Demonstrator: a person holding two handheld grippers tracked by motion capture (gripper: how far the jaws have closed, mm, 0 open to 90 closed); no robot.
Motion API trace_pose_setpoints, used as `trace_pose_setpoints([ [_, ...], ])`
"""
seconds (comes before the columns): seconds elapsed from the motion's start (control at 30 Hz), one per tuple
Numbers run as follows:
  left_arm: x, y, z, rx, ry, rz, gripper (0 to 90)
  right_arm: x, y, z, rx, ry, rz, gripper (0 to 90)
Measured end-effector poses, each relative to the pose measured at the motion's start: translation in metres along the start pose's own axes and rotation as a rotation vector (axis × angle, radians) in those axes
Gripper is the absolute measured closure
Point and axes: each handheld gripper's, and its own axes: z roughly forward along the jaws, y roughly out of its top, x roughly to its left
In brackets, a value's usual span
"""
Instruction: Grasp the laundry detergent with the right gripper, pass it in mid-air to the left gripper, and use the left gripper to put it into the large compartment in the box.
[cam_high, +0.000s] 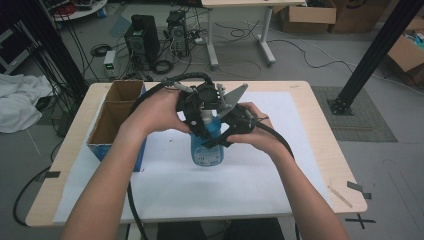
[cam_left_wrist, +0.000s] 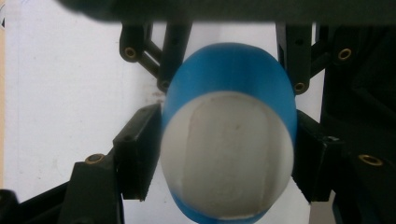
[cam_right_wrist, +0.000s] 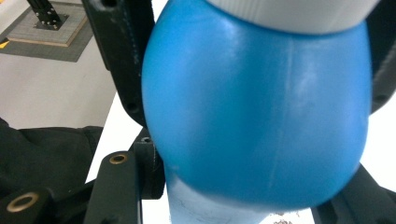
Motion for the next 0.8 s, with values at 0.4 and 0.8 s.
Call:
trace_pose_setpoints([
  [0.4,0.0003,-0.0009,0.0022,0.006,0.002,-0.005,37.4,0.0004,-0.001,-0.0012,0.014,-0.019,0.007,46.2],
  [0.8,0.0008,-0.0011,0.004,0.016,0.0,-0.004,37.8,0.0006,-0.0005,0.0008,0.029,-0.027,-0.002,46.2],
])
